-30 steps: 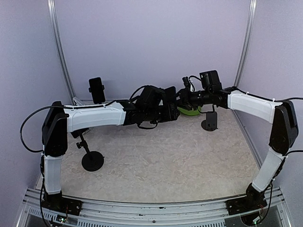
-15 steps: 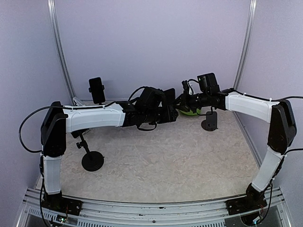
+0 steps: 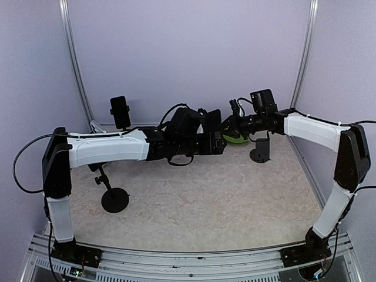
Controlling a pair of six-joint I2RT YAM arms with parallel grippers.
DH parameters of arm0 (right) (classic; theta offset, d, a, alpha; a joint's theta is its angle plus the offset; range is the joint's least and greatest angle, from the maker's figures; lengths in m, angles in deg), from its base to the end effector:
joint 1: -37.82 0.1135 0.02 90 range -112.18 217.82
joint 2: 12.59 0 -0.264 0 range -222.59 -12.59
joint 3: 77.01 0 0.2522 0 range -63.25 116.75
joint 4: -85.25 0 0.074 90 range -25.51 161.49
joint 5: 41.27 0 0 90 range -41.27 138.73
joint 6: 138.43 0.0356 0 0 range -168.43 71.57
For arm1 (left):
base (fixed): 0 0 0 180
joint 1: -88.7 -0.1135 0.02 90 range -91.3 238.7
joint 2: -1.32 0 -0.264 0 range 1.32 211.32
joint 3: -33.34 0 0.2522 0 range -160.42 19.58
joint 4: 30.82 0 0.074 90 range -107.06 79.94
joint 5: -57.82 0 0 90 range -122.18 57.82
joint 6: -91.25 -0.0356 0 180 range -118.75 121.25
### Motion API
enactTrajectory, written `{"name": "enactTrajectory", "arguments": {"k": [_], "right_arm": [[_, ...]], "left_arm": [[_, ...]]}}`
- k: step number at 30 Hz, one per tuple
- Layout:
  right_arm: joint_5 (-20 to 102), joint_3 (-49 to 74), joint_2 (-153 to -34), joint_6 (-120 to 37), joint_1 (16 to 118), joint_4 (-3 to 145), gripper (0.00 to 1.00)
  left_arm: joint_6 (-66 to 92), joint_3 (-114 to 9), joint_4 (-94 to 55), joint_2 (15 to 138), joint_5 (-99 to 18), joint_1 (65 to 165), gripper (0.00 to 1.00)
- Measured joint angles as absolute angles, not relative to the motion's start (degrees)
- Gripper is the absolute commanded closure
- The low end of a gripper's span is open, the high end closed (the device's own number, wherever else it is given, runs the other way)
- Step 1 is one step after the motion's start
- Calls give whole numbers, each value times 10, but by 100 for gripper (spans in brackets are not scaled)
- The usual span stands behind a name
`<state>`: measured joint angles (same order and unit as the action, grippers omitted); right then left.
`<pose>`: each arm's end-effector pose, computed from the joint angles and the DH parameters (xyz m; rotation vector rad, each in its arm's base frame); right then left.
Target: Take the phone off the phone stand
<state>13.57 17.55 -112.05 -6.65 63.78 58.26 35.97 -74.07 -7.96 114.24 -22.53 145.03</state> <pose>0.3527 0.1945 0.2979 -0.0839 2.3176 1.3080 0.2655 -0.3877 0.2806 0.2975 2.1379 -0.7900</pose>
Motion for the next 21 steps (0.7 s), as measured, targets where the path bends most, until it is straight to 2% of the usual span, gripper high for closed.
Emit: {"name": "enactTrajectory", "arguments": {"k": [9,15,21], "right_arm": [[100,114,-1068,-114,562,560,100],[86,78,-1000,-162,547,508,100],[90,39,-914,-220,541,409,100]], "left_arm": [[277,-746,-49,1065,-169,1482,1],[215,-756,-9,1013,-154,1449,1],[186,-756,14,956,-192,1398,1]]}}
